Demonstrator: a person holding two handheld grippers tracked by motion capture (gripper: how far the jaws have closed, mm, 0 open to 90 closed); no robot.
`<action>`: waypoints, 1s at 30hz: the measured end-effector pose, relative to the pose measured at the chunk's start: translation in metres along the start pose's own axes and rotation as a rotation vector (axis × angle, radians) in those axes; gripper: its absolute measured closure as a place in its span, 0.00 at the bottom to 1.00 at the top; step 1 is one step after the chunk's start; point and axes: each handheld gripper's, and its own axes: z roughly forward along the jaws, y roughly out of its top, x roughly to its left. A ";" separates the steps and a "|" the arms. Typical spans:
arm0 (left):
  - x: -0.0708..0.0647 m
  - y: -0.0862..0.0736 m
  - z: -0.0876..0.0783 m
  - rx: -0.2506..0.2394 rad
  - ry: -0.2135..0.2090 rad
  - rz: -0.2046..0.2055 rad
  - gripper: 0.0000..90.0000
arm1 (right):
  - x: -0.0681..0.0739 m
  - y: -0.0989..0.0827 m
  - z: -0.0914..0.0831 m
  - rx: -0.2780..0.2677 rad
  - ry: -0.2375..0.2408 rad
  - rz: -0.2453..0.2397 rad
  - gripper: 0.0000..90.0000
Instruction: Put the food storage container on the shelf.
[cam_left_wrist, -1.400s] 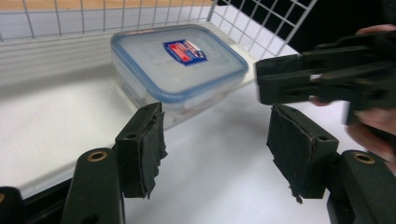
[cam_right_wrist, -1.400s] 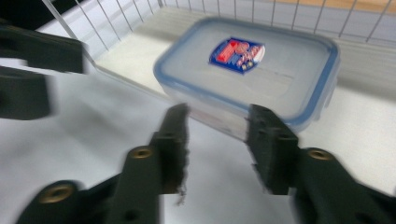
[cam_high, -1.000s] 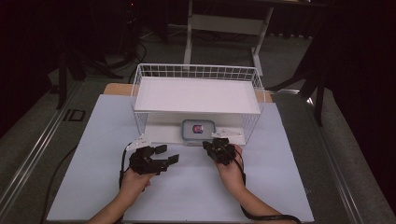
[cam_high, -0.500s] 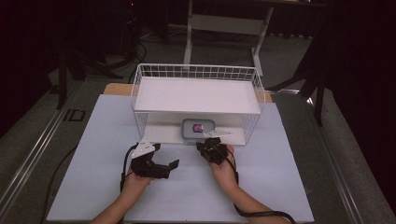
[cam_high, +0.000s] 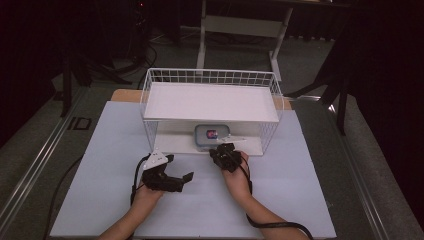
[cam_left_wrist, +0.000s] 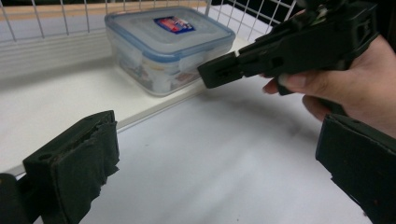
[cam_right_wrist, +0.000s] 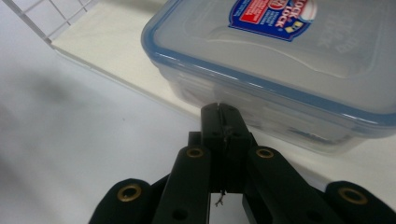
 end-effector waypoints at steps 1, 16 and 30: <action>0.000 0.000 0.000 0.003 -0.003 -0.003 0.01 | 0.000 0.001 0.002 -0.001 0.001 0.001 1.00; 0.000 -0.002 0.001 0.005 -0.010 -0.013 0.01 | 0.004 0.013 0.017 -0.009 -0.034 -0.011 1.00; -0.003 -0.002 0.001 -0.009 -0.029 -0.009 0.01 | 0.003 0.019 0.025 -0.008 -0.040 0.015 1.00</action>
